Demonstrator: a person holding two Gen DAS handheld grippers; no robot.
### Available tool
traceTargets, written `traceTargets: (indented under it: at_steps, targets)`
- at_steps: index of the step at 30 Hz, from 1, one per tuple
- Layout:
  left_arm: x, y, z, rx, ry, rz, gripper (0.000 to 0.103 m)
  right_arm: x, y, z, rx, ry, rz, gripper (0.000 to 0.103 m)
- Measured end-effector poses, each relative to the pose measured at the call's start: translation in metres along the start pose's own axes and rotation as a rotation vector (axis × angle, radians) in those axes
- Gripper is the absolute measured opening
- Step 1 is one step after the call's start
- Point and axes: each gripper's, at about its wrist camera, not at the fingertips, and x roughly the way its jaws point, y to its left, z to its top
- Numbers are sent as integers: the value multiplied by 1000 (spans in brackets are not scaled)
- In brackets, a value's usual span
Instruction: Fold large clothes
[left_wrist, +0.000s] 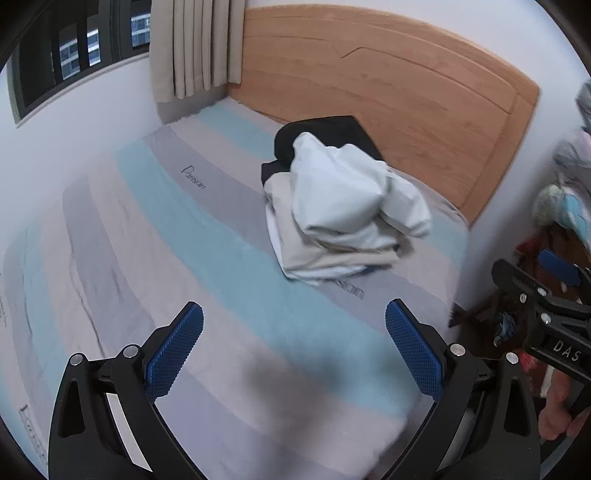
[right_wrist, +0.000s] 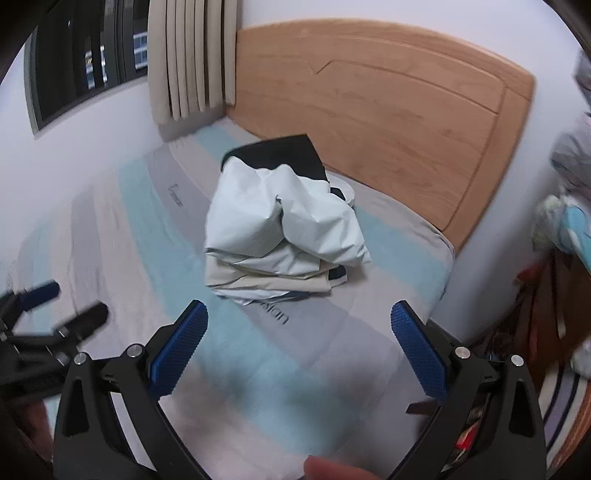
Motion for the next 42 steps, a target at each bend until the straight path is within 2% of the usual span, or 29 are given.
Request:
traceTargets:
  at_steps: [3,7,9,13,15,19,21,27,33,42]
  targets:
    - [-21,-9,-16,-4,-19,-22,97,-26,-2,-19,24,-25,-31,96]
    - [-22,-19,-30,-9,-45,-9,97,-24,-18,-40,64,-5,-18,96]
    - [-7,-27,-38,-7,-56,15,97,-11,-27,-49,48,-12,-13,96]
    - [27,-46,-50,32,-129,93,97,16,-42,-65,-9,-102,-25,96]
    - [42,-51,-55,17,-153,104,97,30,-47,-73,-28,-127,-49,96]
    - [55,-56,-69,-28,-188,112,97,42,-56,-84,-27,-148,-36,96]
    - [53,-54,-77,-61,-193,86,97,35,-59,-91,-19,-155,-12,96]
    - [22,-62,-104,-69,-214,116,97,-3,-70,-102,7,-168,0,96]
    - [-15,-67,-105,-78,-248,161,97,-39,-70,-99,-10,-197,0,96]
    - [-29,-70,-105,-76,-242,177,97,-58,-71,-97,-6,-202,22,96]
